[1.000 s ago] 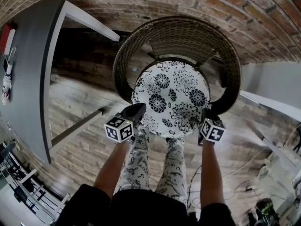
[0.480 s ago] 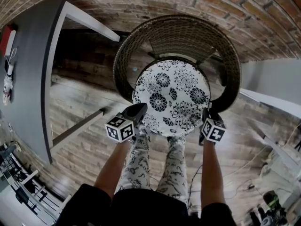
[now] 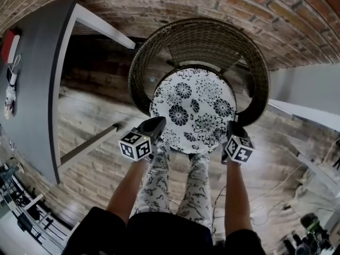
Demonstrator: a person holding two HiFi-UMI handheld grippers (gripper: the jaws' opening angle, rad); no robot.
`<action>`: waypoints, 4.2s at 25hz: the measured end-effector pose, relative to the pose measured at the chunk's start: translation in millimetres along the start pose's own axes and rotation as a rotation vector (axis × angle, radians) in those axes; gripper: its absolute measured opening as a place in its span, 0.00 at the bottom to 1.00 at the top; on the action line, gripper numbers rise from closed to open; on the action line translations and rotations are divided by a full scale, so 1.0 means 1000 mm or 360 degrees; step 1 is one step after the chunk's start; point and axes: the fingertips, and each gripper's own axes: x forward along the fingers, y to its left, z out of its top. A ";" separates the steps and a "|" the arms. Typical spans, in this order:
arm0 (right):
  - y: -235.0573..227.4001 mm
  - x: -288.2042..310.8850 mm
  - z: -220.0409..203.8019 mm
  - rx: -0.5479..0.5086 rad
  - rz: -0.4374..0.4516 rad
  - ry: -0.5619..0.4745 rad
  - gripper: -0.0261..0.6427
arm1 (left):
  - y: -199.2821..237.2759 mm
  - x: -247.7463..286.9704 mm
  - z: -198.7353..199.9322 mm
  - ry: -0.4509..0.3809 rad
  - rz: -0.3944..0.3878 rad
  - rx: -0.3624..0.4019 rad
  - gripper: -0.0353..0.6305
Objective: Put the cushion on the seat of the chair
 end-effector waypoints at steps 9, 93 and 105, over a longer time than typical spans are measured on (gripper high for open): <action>0.025 -0.030 0.022 0.0071 0.0089 -0.0163 0.06 | -0.017 -0.015 0.018 -0.0055 -0.0017 0.0038 0.06; 0.195 -0.350 0.224 -0.0440 0.0328 -0.1139 0.04 | -0.246 -0.201 0.213 -0.0567 -0.0365 0.0728 0.06; 0.188 -0.354 0.223 -0.0428 0.0328 -0.1126 0.04 | -0.254 -0.203 0.216 -0.0574 -0.0352 0.0746 0.06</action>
